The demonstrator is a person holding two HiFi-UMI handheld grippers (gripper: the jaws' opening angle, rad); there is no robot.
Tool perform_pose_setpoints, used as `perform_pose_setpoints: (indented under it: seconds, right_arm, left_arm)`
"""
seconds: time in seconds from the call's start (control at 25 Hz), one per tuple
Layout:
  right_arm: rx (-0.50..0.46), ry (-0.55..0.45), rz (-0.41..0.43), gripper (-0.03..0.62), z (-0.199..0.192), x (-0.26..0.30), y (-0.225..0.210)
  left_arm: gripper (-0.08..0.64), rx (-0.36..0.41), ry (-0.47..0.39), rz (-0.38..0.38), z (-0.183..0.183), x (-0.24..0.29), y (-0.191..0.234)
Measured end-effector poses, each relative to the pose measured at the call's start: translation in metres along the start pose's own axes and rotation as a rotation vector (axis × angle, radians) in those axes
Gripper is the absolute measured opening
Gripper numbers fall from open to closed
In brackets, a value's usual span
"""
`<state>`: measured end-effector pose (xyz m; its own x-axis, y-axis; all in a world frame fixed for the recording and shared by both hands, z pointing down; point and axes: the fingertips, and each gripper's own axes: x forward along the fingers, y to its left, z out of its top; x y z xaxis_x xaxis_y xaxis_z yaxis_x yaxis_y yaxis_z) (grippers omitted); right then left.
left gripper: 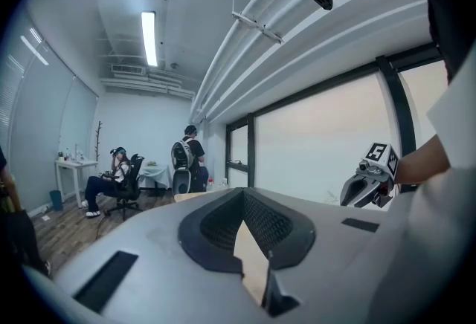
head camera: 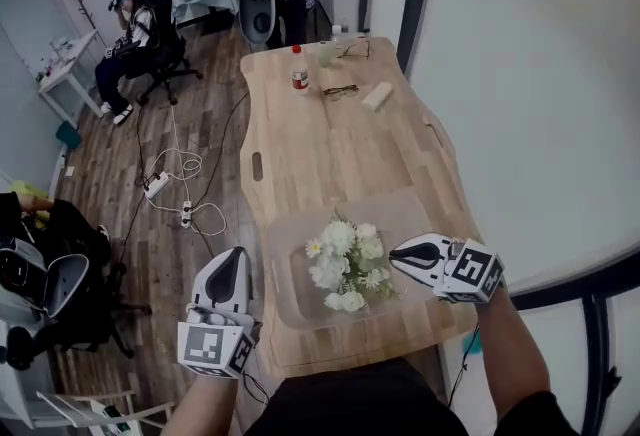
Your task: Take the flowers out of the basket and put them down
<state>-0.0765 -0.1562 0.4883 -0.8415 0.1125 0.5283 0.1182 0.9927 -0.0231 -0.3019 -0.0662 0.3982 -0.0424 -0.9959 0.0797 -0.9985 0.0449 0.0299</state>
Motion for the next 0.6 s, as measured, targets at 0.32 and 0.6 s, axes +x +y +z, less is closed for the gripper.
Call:
perform_pose_setpoints:
  seconds: [0.32, 0.6]
  right_arm:
    - [-0.098, 0.149, 0.172, 0.173, -0.031, 0.028, 0.016]
    - [-0.159, 0.223, 0.218, 0.266, -0.046, 0.054, 0.021]
  left_arm:
    - [0.005, -0.015, 0.007, 0.087, -0.001, -0.002, 0.014]
    - [0.006, -0.016, 0.015, 0.109, -0.002, 0.003, 0.024]
